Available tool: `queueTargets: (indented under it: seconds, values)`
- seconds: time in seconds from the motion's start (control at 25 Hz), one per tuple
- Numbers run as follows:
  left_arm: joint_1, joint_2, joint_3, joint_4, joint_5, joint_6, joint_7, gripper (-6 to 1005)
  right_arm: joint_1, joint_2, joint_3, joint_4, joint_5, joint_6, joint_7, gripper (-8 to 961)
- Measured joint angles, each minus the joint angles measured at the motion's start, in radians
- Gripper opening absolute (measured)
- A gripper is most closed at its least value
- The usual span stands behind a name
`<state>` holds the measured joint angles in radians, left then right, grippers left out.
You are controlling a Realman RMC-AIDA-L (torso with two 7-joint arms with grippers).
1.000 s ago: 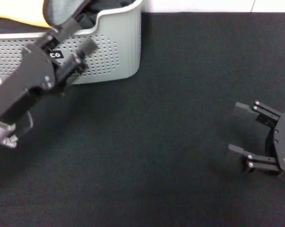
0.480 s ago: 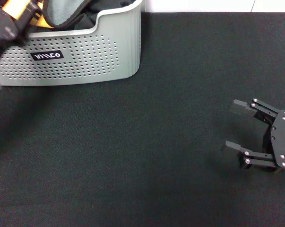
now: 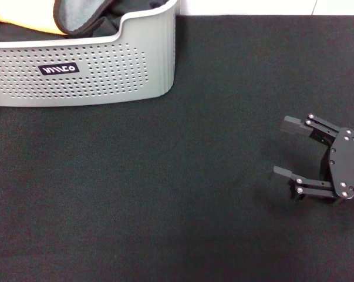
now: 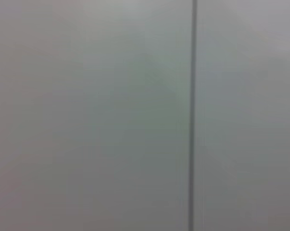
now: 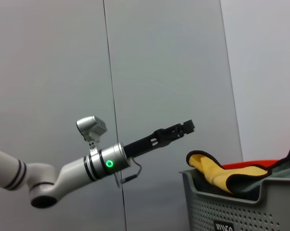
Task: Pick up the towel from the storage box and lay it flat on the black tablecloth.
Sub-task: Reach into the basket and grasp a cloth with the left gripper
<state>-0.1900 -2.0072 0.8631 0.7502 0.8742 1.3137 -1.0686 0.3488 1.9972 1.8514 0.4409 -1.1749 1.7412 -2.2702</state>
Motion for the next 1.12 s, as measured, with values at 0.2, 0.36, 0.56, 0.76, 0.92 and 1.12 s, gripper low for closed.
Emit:
queueTargets:
  seconds: [0.2,0.36,0.56,0.76,0.92,1.12]
  values:
    - [0.019,0.000,-0.108,0.091,0.111,-0.098,-0.111,531,0.010,0.001,0.000,0.000,0.000,-0.013,0.000,884]
    - [0.009,-0.005,-0.177,0.133,0.217,-0.175,-0.146,518,0.019,0.001,0.000,0.000,0.000,-0.023,0.000,885]
    - [-0.013,-0.005,-0.190,0.138,0.265,-0.279,-0.145,516,0.025,0.002,0.000,0.000,0.001,-0.024,0.000,885]
    - [-0.051,-0.007,-0.190,0.120,0.327,-0.338,-0.140,517,0.026,0.003,0.000,0.001,0.001,-0.024,0.000,884]
    - [-0.088,-0.009,-0.190,0.099,0.372,-0.387,-0.139,518,0.024,0.003,0.000,0.001,0.001,-0.024,0.000,884]
    - [-0.102,-0.014,-0.191,0.096,0.376,-0.420,-0.134,466,0.017,0.003,0.000,-0.001,0.002,-0.021,0.000,884]
